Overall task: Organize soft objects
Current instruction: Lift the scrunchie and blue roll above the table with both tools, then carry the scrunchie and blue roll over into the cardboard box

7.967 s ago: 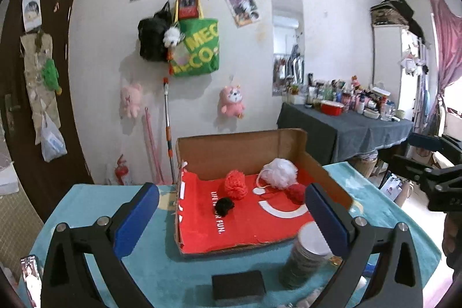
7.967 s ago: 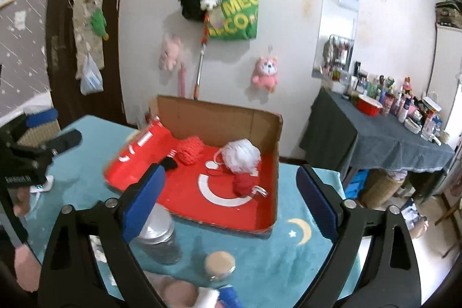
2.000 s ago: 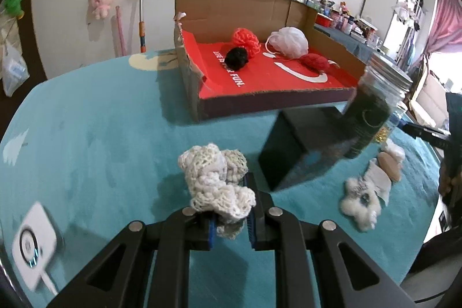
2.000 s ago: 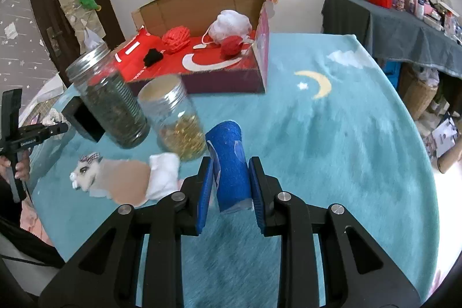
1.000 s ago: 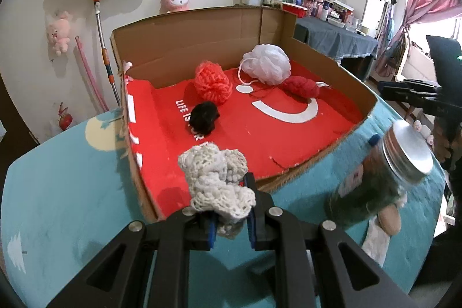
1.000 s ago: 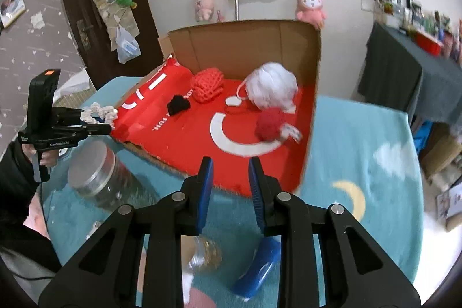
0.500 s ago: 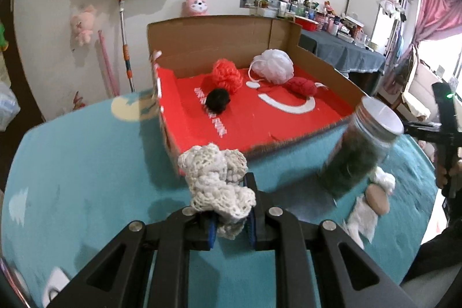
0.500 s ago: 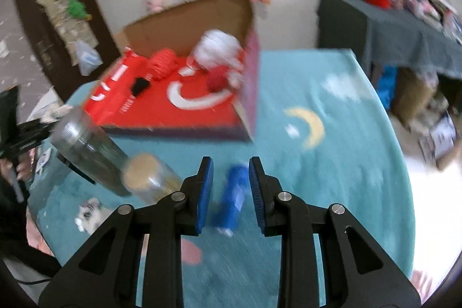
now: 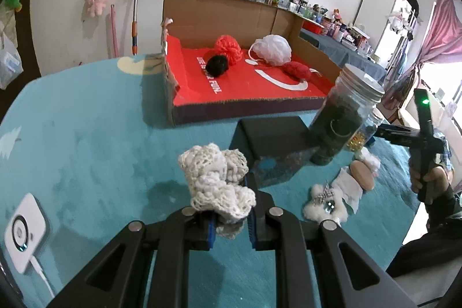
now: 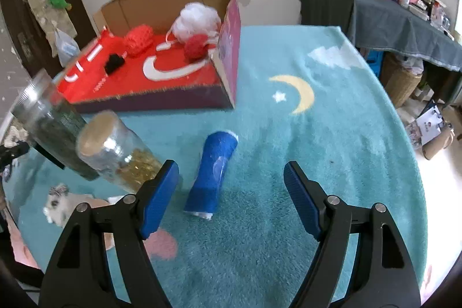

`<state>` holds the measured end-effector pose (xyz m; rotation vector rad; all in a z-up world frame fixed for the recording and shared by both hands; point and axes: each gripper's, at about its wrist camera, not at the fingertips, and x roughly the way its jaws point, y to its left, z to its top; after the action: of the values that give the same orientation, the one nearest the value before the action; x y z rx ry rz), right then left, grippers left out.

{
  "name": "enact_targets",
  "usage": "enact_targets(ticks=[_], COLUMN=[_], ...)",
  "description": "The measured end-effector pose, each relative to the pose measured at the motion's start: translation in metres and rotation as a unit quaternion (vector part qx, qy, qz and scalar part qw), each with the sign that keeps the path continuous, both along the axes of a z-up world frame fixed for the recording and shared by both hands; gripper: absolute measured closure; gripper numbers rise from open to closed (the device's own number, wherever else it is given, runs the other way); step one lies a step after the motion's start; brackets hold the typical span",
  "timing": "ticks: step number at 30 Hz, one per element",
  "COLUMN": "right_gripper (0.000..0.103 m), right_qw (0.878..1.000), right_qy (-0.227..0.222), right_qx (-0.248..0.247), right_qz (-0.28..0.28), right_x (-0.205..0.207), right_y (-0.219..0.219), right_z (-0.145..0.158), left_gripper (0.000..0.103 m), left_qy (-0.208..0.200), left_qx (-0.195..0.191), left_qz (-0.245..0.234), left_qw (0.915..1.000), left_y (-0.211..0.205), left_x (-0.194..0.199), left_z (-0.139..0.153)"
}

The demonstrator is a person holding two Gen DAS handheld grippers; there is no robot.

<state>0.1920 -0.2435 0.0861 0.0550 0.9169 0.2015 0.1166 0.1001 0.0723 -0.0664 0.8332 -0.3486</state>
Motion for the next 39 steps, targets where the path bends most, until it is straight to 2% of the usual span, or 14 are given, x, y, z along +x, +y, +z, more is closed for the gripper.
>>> enact_targets(ticks=[2, 3, 5, 6, 9, 19, 25, 28, 30, 35, 39], right_gripper=[0.036, 0.053, 0.067, 0.082, 0.084, 0.084, 0.084, 0.084, 0.084, 0.084, 0.084], right_qw=[1.0, 1.0, 1.0, 0.999, 0.999, 0.999, 0.994, 0.991, 0.987, 0.98, 0.978], right_qy=[0.006, 0.012, 0.007, 0.003, -0.01, -0.015, -0.022, -0.024, -0.023, -0.034, -0.032], right_qx=[-0.021, -0.022, -0.013, -0.011, -0.014, 0.037, 0.089, 0.105, 0.124, 0.137, 0.143], right_qz=[0.002, 0.007, 0.02, 0.032, 0.033, 0.023, 0.056, 0.075, 0.097, 0.14, 0.151], right_x=[0.003, 0.004, 0.001, 0.0, -0.007, -0.042, -0.079, -0.091, -0.095, -0.098, -0.093], right_y=[0.006, 0.008, 0.011, 0.013, 0.016, 0.005, 0.015, 0.029, 0.041, 0.077, 0.088], right_z=[-0.007, -0.01, -0.011, -0.009, -0.005, 0.011, 0.018, 0.019, 0.018, 0.016, 0.014], left_gripper=[0.086, 0.086, 0.086, 0.086, 0.086, 0.086, 0.086, 0.086, 0.086, 0.086, 0.086], left_qy=[0.005, 0.006, 0.008, 0.008, 0.006, 0.005, -0.014, -0.025, -0.029, -0.022, -0.005], left_qx=[-0.001, -0.002, -0.004, -0.005, -0.009, -0.02, -0.04, -0.055, -0.079, -0.101, -0.106], left_qz=[0.001, 0.001, 0.001, 0.001, -0.005, -0.007, -0.038, -0.071, -0.098, -0.129, -0.13], left_qw=[1.0, 1.0, 1.0, 1.0, 0.9999, 0.9998, 0.9984, 0.9957, 0.9916, 0.9862, 0.9858], left_y=[-0.001, -0.001, -0.001, -0.001, -0.003, -0.01, -0.029, -0.046, -0.06, -0.092, -0.104], left_x=[0.0, -0.001, -0.001, -0.001, -0.003, -0.016, -0.043, -0.054, -0.057, -0.047, -0.034], left_z=[-0.004, -0.004, -0.006, -0.006, -0.005, -0.006, 0.002, 0.006, 0.005, -0.007, -0.017])
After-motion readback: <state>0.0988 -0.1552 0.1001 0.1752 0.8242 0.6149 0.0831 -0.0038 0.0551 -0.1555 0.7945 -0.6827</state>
